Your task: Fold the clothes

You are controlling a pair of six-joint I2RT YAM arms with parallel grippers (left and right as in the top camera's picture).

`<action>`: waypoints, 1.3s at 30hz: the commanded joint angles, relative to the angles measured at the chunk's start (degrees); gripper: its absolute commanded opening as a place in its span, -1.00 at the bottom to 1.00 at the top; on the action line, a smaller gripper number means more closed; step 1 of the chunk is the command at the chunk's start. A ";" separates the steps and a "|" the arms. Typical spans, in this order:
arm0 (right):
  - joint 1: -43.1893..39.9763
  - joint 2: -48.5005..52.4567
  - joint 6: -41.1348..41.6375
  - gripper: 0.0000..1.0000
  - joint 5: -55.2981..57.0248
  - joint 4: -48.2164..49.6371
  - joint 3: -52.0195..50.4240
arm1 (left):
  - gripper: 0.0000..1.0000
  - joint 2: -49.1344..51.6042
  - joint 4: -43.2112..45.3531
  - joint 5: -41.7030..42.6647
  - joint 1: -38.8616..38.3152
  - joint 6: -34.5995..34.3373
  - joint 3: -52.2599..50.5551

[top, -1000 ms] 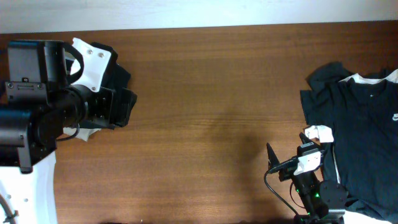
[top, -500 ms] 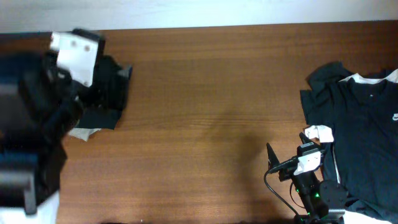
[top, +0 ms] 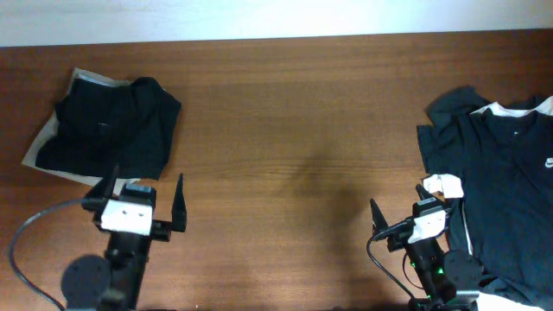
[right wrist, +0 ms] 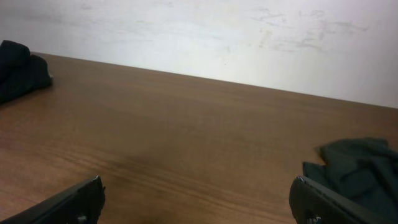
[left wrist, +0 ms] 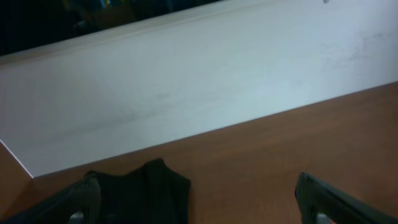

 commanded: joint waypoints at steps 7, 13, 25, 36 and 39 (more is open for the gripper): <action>-0.37 -0.35 0.00 0.97 -0.33 -0.02 -0.42 | 0.99 -20.44 7.85 -0.59 0.31 -0.11 -25.99; -0.37 -0.35 0.00 0.97 -0.33 -0.02 -0.42 | 0.99 -20.44 10.93 -0.26 0.17 -0.11 -33.64; -0.37 -0.35 0.00 0.97 -0.33 -0.02 -0.42 | 0.99 -20.39 10.91 -0.26 0.20 -0.11 -33.64; -0.39 -0.35 0.00 0.97 -0.33 -0.02 -0.42 | 0.99 -20.39 10.91 -0.26 0.20 -0.11 -33.64; -0.39 -0.35 0.00 0.97 -0.33 -0.02 -0.42 | 0.99 -20.39 10.91 -0.26 0.20 -0.11 -33.64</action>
